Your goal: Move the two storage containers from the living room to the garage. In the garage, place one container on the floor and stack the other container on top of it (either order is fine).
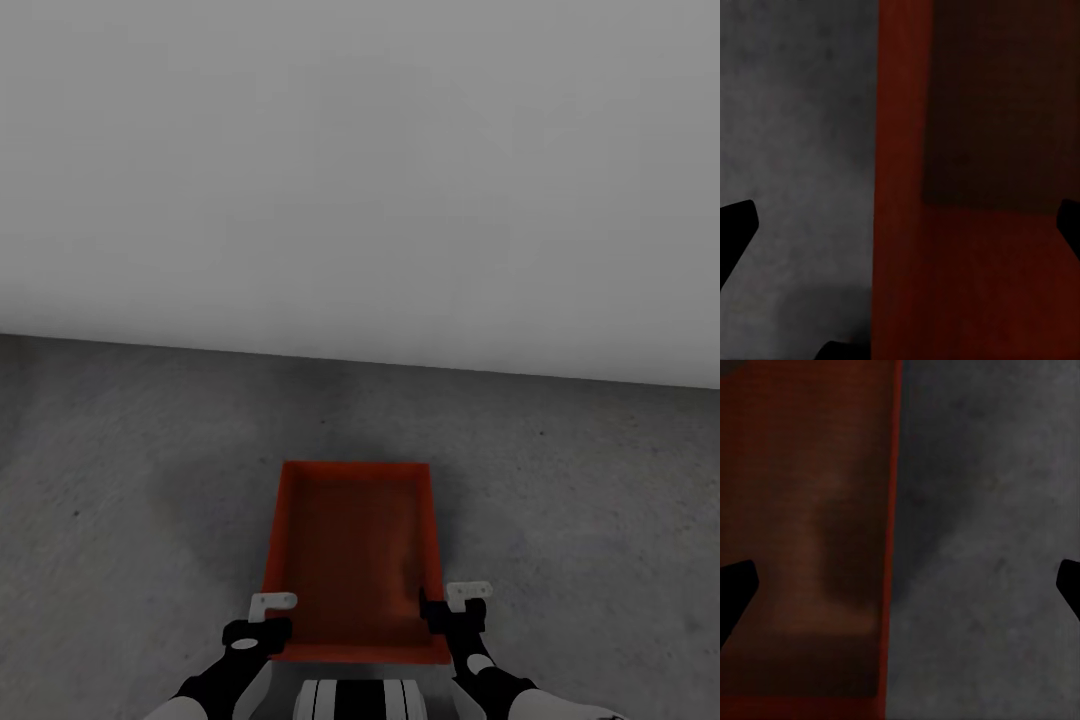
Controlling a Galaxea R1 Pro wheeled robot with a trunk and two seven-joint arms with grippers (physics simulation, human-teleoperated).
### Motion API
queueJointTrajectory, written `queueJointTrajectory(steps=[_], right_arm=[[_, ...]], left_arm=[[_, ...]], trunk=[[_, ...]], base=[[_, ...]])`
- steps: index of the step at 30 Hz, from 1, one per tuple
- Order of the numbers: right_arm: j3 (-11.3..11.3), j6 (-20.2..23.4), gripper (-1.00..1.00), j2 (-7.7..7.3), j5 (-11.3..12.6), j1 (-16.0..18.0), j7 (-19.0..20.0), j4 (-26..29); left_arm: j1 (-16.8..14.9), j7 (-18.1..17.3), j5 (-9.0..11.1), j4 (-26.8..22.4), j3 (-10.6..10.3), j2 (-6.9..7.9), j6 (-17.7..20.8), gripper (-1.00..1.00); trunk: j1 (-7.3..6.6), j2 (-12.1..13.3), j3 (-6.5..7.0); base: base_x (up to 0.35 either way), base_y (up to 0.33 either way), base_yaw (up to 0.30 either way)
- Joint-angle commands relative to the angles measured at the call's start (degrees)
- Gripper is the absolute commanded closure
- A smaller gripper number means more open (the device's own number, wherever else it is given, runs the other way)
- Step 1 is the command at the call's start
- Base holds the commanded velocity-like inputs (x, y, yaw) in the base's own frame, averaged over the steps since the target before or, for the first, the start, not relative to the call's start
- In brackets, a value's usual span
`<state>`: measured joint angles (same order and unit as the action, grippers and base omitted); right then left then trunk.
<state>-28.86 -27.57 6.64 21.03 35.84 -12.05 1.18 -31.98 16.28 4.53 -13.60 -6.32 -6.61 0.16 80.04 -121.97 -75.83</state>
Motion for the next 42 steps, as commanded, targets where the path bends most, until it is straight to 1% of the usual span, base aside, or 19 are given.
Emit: queueJointTrajectory(steps=[1, 4, 8, 22, 42], right_arm=[[-0.49, -0.12, -1.00, 0.03, 0.33, 0.02, -0.26, -0.04], [-0.49, -0.12, -1.00, -0.01, 0.33, 0.02, -0.26, -0.04], [-0.49, -0.12, -1.00, 0.01, 0.33, 0.02, -0.26, -0.04], [-0.49, -0.12, -1.00, 0.01, 0.33, 0.02, -0.26, -0.03], [-0.49, -0.12, -1.00, -0.03, 0.33, 0.02, -0.26, -0.04]], left_arm=[[-0.02, 0.33, 0.48, 0.06, -0.44, 0.02, 0.02, -1.00], [-0.02, 0.33, 0.48, 0.17, -0.39, 0.02, 0.02, -1.00], [-0.02, 0.33, 0.48, 0.22, -0.37, 0.02, 0.02, -1.00], [-0.02, 0.33, 0.48, -0.08, -0.48, 0.02, 0.02, -1.00], [-0.02, 0.33, 0.48, 0.07, -0.47, 0.02, 0.02, -1.00]], trunk=[[-0.01, -0.01, -0.03], [-0.01, -0.01, -0.03], [-0.89, 1.59, 0.69], [-0.89, 1.59, 0.69], [-5.28, 9.61, 4.28]], base=[[0.000, 0.000, 0.000], [0.000, 0.000, 0.000], [0.000, 0.000, 0.000], [0.000, 0.000, 0.000], [0.000, 0.000, 0.000]])
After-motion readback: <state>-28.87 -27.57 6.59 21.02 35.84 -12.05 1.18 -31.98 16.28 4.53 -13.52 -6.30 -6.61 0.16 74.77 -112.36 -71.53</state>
